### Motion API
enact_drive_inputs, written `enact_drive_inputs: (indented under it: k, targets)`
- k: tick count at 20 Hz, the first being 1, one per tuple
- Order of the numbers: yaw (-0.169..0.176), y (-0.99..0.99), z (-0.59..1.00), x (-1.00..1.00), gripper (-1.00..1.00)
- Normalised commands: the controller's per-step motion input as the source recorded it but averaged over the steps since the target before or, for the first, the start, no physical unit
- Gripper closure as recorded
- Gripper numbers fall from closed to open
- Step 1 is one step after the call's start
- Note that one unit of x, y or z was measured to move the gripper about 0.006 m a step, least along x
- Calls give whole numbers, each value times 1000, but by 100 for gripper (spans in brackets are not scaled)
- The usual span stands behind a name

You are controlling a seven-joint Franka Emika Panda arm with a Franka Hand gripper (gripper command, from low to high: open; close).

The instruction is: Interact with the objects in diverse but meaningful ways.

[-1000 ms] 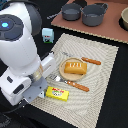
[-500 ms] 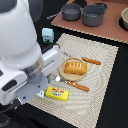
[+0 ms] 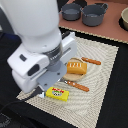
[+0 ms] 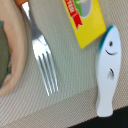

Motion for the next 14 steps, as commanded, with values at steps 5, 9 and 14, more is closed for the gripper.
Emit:
enact_drive_inputs:
  k: [5,9,14]
  targets:
    - [109,-231,-57,550,-100]
    - [-1,-351,81,518,-100]
    - [0,-260,-5,438,-100]
